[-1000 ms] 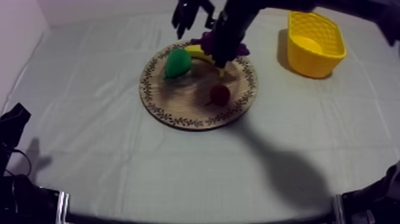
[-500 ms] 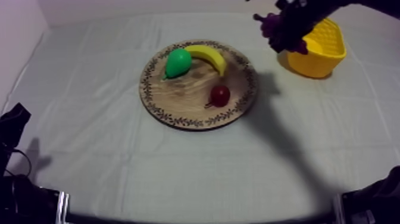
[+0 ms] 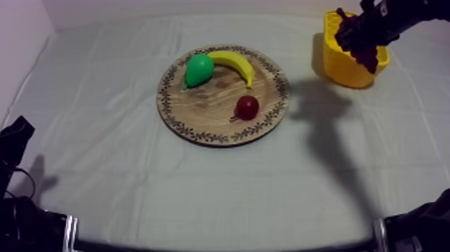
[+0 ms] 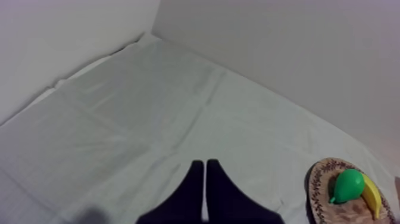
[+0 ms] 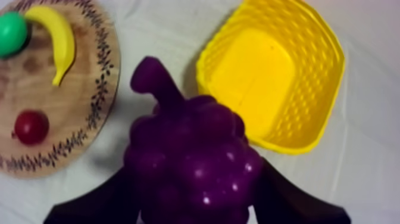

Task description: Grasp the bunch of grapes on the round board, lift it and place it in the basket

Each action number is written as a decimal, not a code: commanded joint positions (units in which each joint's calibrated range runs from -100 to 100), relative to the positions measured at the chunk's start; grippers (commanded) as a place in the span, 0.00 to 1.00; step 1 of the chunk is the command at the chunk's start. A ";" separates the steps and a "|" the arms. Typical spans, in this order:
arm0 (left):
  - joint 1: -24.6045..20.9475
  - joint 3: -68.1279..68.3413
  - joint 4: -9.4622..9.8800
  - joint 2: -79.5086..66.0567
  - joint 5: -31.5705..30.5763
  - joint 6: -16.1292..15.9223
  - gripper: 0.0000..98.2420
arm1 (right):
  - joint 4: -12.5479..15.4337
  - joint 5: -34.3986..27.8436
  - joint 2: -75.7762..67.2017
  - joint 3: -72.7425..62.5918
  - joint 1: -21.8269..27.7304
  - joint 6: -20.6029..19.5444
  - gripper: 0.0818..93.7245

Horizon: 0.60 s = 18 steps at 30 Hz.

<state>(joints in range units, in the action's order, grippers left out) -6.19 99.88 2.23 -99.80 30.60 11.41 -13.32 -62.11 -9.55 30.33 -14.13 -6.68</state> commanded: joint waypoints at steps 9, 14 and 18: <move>0.01 0.01 -0.01 -0.03 0.04 0.00 0.00 | 0.65 -0.30 5.75 -6.19 2.95 -6.80 0.37; 0.01 0.01 -0.01 -0.03 0.04 0.00 0.00 | 1.21 -0.79 10.31 -14.74 5.76 -6.04 0.36; 0.01 0.01 -0.01 -0.03 0.04 0.00 0.00 | 0.93 -0.91 14.29 -20.97 7.37 -5.74 0.35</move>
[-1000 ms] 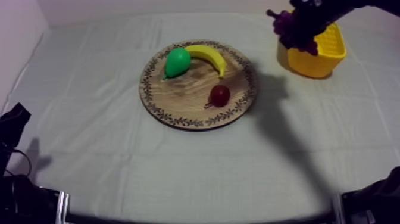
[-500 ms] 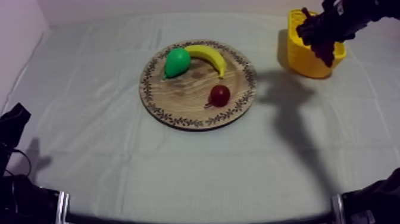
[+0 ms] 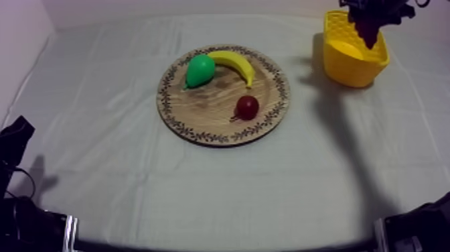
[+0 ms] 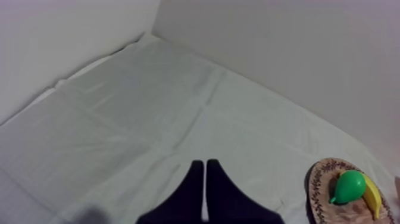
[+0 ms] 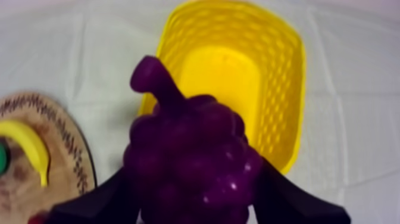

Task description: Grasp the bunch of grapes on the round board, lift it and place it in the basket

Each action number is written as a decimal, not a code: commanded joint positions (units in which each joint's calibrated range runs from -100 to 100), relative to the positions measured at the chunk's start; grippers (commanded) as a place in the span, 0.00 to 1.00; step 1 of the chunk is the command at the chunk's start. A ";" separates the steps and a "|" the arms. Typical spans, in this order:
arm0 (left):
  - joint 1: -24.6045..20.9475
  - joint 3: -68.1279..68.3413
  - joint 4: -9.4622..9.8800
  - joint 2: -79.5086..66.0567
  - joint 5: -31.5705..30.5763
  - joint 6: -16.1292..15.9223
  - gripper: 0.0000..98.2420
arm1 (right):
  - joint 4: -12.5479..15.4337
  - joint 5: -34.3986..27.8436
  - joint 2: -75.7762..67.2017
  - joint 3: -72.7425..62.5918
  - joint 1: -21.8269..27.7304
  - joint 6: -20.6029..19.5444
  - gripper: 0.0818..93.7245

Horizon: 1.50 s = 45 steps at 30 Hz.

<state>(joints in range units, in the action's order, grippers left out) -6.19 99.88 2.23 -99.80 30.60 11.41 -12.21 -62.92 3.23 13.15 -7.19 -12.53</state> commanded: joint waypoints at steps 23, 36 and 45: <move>0.01 0.01 -0.01 -0.03 0.04 0.00 0.00 | -1.75 1.80 27.39 -23.09 5.17 -0.89 0.34; 0.01 0.01 -0.01 -0.03 0.04 0.00 0.00 | -2.40 3.93 30.69 -21.12 5.18 -1.38 0.35; 0.01 0.01 -0.01 -0.03 0.04 0.00 0.00 | -3.40 8.18 28.11 -15.71 5.61 -2.83 0.78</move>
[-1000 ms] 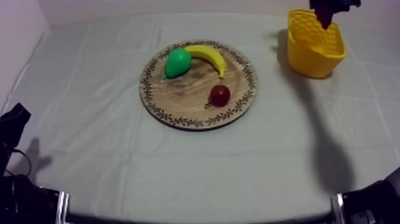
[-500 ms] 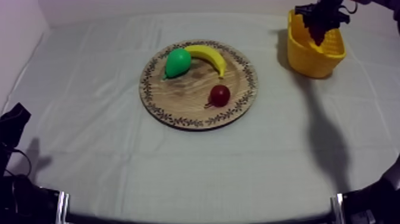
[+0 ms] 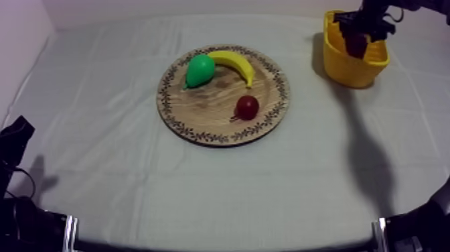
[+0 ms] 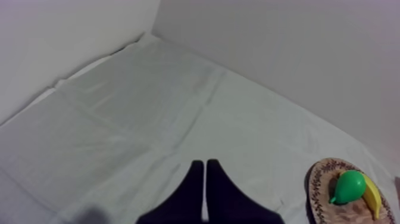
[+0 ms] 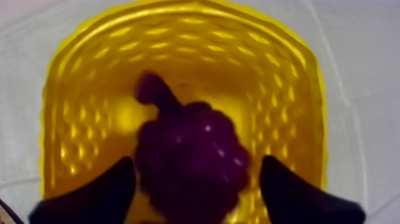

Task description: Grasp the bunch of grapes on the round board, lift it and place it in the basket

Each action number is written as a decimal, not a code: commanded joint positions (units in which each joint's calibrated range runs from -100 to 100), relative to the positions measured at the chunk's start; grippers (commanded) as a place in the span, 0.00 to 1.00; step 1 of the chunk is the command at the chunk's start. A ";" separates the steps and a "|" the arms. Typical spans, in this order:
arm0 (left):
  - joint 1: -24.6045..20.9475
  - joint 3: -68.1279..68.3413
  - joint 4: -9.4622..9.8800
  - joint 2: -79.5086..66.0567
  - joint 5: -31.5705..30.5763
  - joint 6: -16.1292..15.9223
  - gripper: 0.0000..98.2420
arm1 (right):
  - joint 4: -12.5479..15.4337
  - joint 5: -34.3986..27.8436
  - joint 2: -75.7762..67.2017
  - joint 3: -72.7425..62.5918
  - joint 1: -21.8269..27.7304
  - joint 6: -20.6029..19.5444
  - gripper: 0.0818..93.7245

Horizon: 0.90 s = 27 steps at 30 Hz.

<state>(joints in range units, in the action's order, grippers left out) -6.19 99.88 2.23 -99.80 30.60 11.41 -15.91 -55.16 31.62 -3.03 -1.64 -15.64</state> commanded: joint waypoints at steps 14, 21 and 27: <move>0.01 0.01 -0.01 -0.03 0.04 0.00 0.00 | 0.23 2.94 -7.40 6.89 0.72 0.63 0.83; 0.01 0.01 -0.01 -0.03 0.04 0.00 0.00 | -0.54 7.03 -18.45 18.88 1.15 0.97 0.64; 0.01 0.01 -0.01 -0.03 0.04 0.00 0.00 | -1.28 10.80 -31.46 34.35 1.16 1.19 0.41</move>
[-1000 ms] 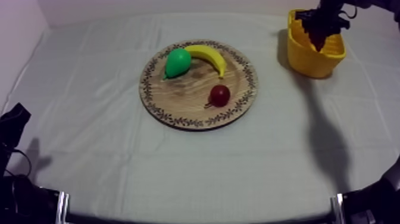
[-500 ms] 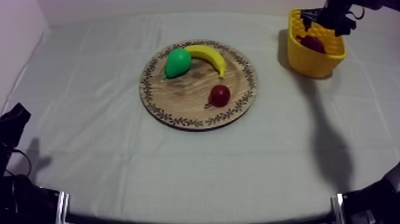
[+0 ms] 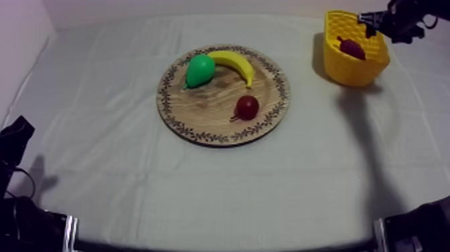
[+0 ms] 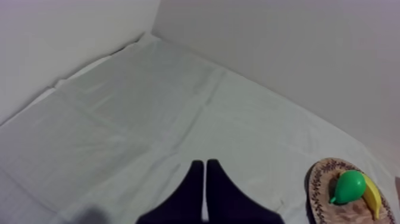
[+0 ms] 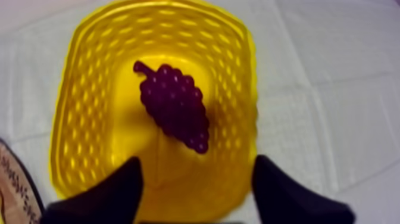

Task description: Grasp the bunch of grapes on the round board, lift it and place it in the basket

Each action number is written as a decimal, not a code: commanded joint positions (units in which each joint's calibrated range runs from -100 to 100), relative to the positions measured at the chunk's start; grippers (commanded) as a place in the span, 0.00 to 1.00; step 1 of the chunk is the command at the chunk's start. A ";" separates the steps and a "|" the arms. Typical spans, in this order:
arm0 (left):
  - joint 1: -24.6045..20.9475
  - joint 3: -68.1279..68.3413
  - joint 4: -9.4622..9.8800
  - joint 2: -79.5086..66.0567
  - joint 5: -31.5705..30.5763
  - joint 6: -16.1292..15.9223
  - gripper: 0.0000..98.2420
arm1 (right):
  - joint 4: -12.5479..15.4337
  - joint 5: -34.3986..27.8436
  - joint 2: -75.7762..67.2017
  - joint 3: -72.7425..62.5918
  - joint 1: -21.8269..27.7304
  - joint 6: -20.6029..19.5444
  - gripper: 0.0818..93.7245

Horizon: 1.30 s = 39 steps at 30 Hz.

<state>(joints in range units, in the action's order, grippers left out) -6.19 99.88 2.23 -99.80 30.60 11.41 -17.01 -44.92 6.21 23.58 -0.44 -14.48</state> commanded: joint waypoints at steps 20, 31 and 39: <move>0.01 0.01 -0.01 -0.03 0.04 0.00 0.00 | 5.68 3.62 -56.19 54.36 -4.18 6.36 0.00; 0.01 0.01 -0.01 -0.03 0.04 0.00 0.00 | 11.56 3.68 -76.13 60.68 -0.67 11.52 0.00; 0.01 0.01 -0.01 -0.03 0.04 0.00 0.00 | 14.76 3.82 -89.46 63.57 2.71 15.59 0.00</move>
<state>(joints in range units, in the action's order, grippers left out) -6.19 99.88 2.23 -99.80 30.60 11.41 -2.37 -41.29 -79.21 87.09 2.25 0.92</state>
